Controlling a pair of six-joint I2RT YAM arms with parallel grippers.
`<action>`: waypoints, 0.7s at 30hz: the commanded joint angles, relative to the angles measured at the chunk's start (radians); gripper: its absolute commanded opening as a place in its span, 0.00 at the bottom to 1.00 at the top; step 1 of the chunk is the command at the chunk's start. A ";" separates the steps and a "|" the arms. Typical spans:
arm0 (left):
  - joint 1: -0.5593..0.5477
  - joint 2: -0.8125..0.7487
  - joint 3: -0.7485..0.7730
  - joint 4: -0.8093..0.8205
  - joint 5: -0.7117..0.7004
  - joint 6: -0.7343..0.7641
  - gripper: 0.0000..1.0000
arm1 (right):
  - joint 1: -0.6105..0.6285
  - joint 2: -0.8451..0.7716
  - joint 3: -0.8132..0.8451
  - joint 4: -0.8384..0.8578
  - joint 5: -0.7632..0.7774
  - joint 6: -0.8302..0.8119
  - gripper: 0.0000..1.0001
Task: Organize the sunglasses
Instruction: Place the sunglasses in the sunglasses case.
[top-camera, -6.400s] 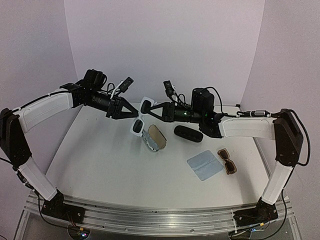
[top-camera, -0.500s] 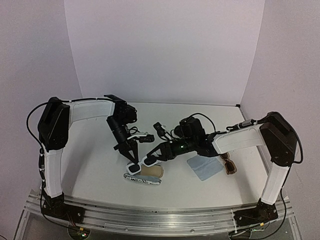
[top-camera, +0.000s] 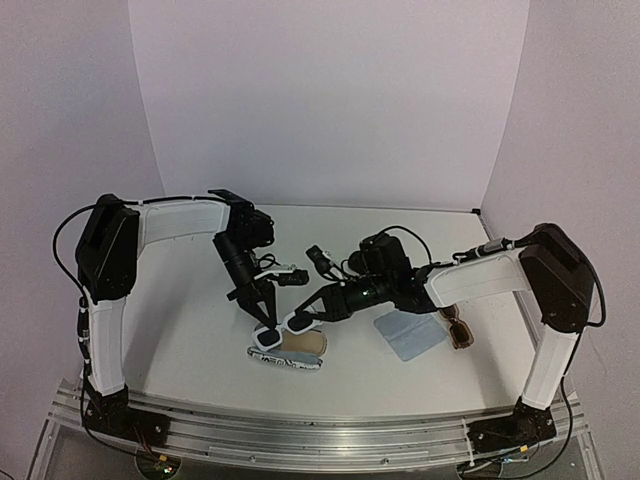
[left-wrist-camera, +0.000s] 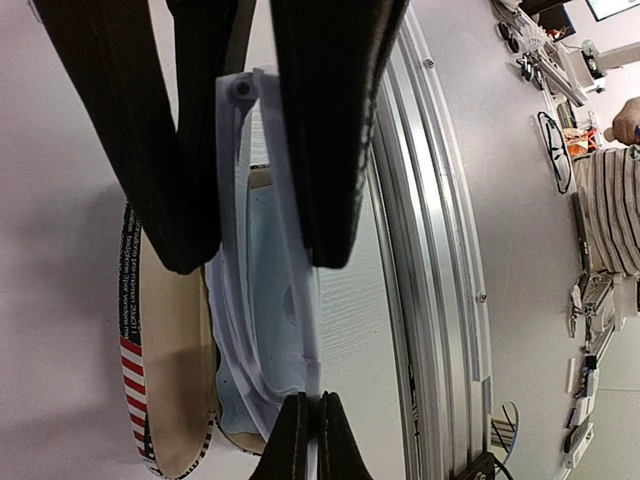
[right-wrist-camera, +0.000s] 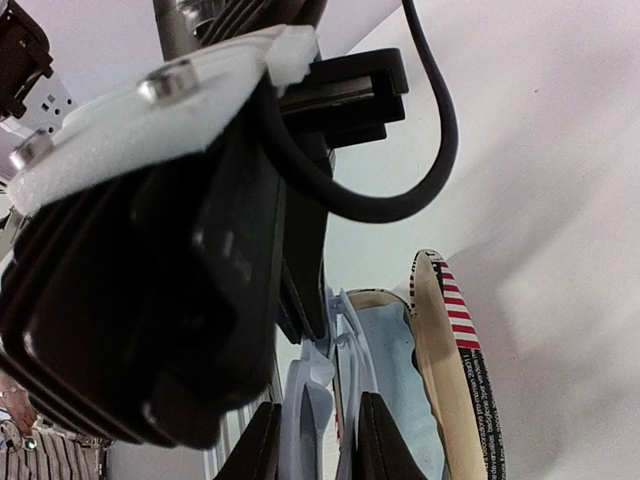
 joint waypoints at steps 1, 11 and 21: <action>0.003 -0.047 0.016 -0.091 0.015 0.011 0.00 | 0.005 0.006 0.007 0.027 -0.033 0.016 0.20; 0.036 -0.046 0.092 -0.084 -0.002 -0.075 0.43 | 0.005 -0.016 -0.010 0.046 0.027 0.148 0.14; 0.116 -0.178 0.056 0.137 0.034 -0.264 0.59 | 0.023 -0.071 -0.066 0.125 0.201 0.478 0.13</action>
